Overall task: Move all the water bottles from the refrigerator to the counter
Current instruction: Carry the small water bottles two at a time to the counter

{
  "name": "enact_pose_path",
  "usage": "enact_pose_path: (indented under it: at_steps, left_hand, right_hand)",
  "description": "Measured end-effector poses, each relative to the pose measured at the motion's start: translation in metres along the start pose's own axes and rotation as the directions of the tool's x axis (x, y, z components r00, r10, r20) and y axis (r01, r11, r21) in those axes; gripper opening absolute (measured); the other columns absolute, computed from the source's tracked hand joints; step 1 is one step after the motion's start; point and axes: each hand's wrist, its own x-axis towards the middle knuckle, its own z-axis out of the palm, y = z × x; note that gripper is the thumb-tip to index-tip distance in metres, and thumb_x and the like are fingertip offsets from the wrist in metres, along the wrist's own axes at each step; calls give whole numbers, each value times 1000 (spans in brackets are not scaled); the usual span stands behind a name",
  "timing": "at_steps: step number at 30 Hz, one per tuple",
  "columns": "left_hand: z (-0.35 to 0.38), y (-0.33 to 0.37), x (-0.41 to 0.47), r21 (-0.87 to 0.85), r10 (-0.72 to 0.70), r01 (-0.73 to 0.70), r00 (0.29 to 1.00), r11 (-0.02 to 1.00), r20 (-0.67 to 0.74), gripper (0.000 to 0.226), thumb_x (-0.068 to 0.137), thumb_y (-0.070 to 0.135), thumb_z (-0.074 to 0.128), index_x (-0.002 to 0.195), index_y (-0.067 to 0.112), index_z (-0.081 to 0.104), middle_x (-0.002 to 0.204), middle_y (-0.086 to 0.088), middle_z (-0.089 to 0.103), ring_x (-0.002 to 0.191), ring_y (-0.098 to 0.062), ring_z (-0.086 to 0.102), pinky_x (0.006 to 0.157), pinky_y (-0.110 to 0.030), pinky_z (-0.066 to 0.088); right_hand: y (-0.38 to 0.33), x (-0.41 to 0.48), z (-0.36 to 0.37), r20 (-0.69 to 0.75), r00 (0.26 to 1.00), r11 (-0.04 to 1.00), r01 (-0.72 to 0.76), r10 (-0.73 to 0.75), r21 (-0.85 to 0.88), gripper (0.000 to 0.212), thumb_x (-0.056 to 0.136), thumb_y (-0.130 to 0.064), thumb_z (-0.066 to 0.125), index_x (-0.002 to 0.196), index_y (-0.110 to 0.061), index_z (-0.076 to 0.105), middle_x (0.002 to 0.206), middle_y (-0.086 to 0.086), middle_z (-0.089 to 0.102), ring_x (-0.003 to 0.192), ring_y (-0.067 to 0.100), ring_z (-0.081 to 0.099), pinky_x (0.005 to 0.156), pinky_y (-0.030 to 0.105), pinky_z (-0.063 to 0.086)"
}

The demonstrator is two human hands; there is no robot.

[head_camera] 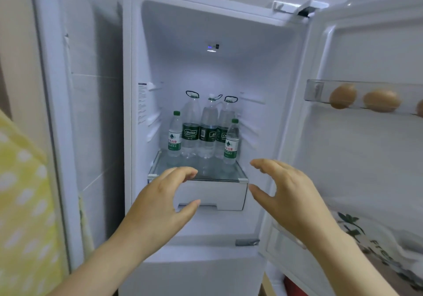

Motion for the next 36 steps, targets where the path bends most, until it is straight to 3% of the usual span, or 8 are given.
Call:
enact_pose_path:
  at_steps: [7, 16, 22, 27, 30, 36]
  left_hand:
    - [17, -35, 60, 85, -24, 28, 999, 996, -42, 46, 85, 30, 69, 126, 36, 51, 121, 28, 49, 111, 12, 46, 93, 3, 29]
    - [39, -79, 114, 127, -72, 78, 996, 989, -51, 45, 84, 27, 70, 126, 30, 54, 118, 25, 50, 113, 7, 48, 90, 7, 25]
    - [54, -119, 153, 132, -92, 95, 995, 987, -32, 46, 84, 29, 70, 127, 30, 53, 120, 24, 50, 113, 6, 48, 91, 5, 25]
    - [60, -152, 194, 124, -69, 73, 997, 990, -36, 48, 84, 28, 69, 129, 29, 53, 124, 20, 52, 113, 3, 50, 94, -6, 30]
    - [65, -169, 216, 125, -45, 49, 998, 991, -38, 47, 84, 29, 68, 128, 29, 52, 120, 23, 49, 111, 2, 50, 90, -7, 29]
    - [88, -192, 246, 109, -34, 37, 999, 993, -23, 49, 85, 31, 68, 131, 29, 50, 130, 14, 52, 121, -7, 51, 101, -21, 39]
  right_hand:
    - [29, 66, 48, 7, 1000, 1000, -8, 8, 10, 43, 91, -33, 63, 131, -22, 55, 125, -7, 63, 112, 15, 61, 88, 29, 48]
    - [56, 126, 106, 69, 997, 999, -21, 19, 32, 45, 93, -35, 58, 137, -27, 49, 134, -9, 57, 118, 14, 56, 91, 28, 44]
    - [58, 164, 142, 49, 997, 997, -54, 52, 51, 44, 92, -34, 61, 134, -27, 53, 126, -7, 63, 111, 16, 59, 86, 25, 42]
    - [61, 197, 170, 18, 994, 993, -113, 112, 41, 45, 88, -32, 67, 131, -25, 57, 121, -6, 67, 107, 17, 63, 85, 29, 48]
    - [65, 216, 183, 1, 989, 989, -147, 147, 18, 46, 88, -33, 66, 132, -27, 56, 120, -8, 66, 105, 15, 62, 82, 25, 45]
    - [79, 234, 209, -10, 973, 973, -228, 229, 37, 46, 86, -34, 68, 130, -27, 57, 125, -11, 64, 112, 11, 60, 88, 23, 44]
